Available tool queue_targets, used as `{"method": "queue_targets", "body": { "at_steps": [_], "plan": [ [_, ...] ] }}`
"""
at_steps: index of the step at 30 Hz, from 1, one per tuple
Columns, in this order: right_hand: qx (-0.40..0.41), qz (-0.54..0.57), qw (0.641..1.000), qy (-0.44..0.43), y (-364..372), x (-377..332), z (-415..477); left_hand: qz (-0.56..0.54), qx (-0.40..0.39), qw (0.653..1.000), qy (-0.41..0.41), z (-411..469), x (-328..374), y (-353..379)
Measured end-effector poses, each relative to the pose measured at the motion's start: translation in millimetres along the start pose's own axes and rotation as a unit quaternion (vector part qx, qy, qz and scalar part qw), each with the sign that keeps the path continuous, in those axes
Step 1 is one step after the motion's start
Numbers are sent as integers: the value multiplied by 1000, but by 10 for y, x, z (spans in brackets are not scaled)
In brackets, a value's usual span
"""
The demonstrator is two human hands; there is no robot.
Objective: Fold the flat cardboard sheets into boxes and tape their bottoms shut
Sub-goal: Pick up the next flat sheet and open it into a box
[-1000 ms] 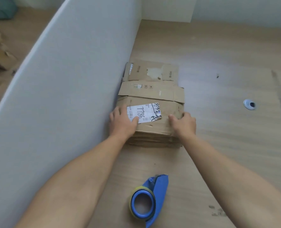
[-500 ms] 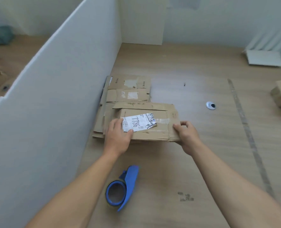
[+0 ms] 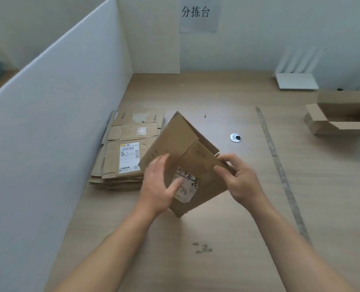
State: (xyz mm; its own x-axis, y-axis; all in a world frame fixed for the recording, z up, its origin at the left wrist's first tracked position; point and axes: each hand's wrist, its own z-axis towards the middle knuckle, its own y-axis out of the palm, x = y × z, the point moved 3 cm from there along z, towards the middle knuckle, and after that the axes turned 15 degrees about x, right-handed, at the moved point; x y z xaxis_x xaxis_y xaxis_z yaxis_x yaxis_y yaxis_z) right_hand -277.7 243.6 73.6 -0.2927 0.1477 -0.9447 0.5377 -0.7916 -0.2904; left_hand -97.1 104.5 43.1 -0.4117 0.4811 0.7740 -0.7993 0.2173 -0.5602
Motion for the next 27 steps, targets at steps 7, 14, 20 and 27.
{"method": "queue_targets", "body": {
  "at_steps": [7, 14, 20, 27],
  "plan": [
    [-75, -24, 981, -179, -246, -99, -6, -69, 22, 992, -105, 242, 130, -301],
    [90, 37, 995, 28, -409, 196, -204, -168, 61, 971, -157, -251, 120, -204],
    [57, 174, 972, 150, -261, 366, -546, -183, -13, 970, -161, -526, 216, -74],
    [-5, 237, 969, 70, -307, 155, -578, -166, -64, 982, -71, -498, 348, -99]
  ]
}}
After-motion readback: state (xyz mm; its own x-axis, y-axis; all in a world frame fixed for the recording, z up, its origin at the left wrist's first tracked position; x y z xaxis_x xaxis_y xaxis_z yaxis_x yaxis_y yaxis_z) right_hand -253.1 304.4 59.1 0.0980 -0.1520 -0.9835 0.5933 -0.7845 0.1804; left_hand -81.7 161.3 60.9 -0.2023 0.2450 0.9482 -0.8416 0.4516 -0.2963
